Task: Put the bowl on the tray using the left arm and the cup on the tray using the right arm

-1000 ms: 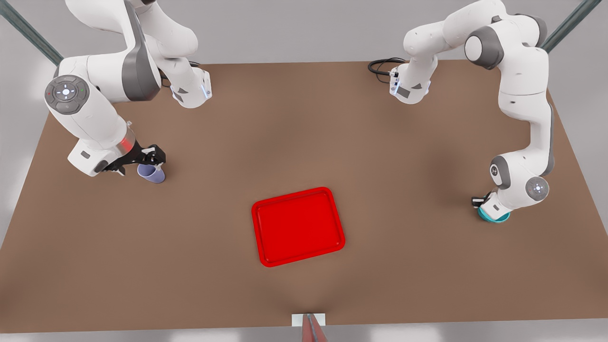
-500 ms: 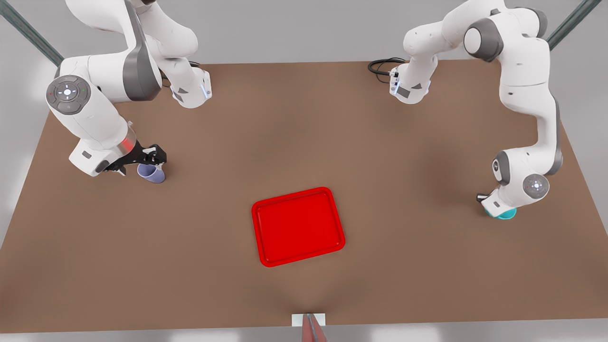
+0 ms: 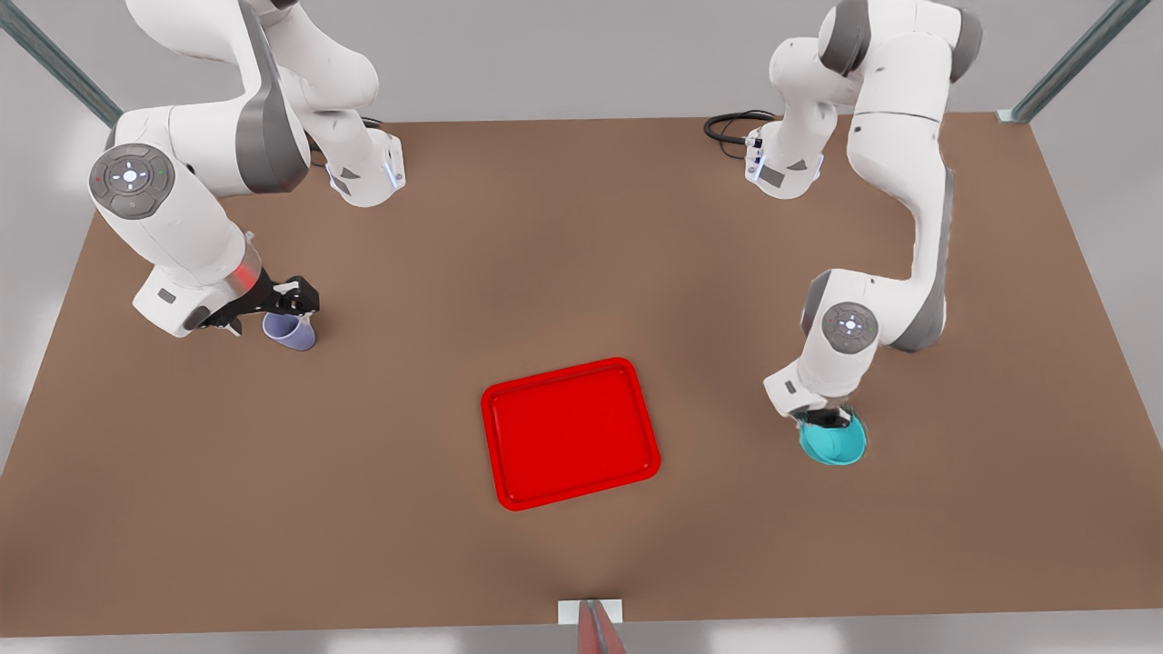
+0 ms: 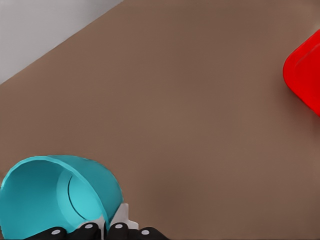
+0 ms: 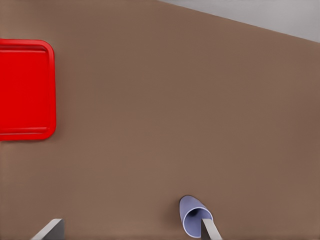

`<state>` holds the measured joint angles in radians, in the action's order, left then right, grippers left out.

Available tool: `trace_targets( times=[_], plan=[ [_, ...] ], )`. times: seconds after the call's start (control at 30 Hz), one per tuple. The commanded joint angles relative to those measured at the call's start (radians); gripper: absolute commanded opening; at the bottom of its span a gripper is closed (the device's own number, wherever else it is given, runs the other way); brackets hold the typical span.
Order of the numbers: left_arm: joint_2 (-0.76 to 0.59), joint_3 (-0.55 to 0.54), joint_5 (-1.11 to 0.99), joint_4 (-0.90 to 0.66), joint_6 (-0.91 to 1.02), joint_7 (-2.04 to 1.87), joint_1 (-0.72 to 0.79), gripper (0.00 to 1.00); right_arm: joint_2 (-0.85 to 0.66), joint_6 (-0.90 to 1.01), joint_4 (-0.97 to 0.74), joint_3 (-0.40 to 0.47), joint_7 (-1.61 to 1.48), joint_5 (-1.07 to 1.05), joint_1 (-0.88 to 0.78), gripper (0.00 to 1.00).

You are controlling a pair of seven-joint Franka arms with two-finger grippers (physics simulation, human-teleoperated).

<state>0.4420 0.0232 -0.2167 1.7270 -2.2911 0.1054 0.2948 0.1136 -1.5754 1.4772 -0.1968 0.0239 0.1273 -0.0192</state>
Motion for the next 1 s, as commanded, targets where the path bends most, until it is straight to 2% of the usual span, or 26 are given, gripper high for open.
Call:
trace_targets(
  times=[0.0, 0.1, 0.2, 0.23, 0.4, 0.7, 0.83, 0.97],
  plan=[
    [0.004, 0.0, 0.12, -0.009, 0.001, -0.013, 0.023, 0.24, 0.0, 0.002, 0.0, -0.001, 0.001, 0.0, 0.001, 1.0],
    [0.033, 0.003, 0.12, -0.061, 0.002, -0.115, 0.151, 0.24, -0.002, 0.002, 0.0, -0.001, -0.001, 0.0, 0.001, 1.0],
    [0.121, 0.023, 0.119, -0.164, -0.01, -0.153, 0.268, 0.24, -0.002, 0.002, 0.0, -0.001, -0.001, 0.0, 0.001, 1.0],
    [0.158, 0.139, 0.123, -0.207, -0.018, -0.165, 0.391, 0.24, -0.002, 0.002, 0.002, -0.001, 0.001, 0.0, -0.001, 1.0],
    [0.256, 0.253, 0.234, -0.348, -0.021, -0.247, 0.573, 0.24, -0.002, 0.003, 0.002, -0.001, 0.001, -0.002, 0.001, 1.0],
    [0.389, 0.36, 0.27, -0.42, -0.088, -0.3, 0.741, 0.24, 0.0, 0.003, 0.003, -0.001, 0.001, -0.002, 0.001, 1.0],
    [0.449, 0.408, 0.269, -0.422, -0.136, -0.3, 0.742, 0.24, 0.0, 0.003, 0.003, -0.001, 0.001, -0.002, 0.001, 1.0],
    [0.475, 0.411, 0.27, -0.514, -0.123, -0.294, 0.698, 0.24, 0.015, 0.008, 0.003, -0.001, -0.007, 0.0, 0.012, 1.0]
  ],
)
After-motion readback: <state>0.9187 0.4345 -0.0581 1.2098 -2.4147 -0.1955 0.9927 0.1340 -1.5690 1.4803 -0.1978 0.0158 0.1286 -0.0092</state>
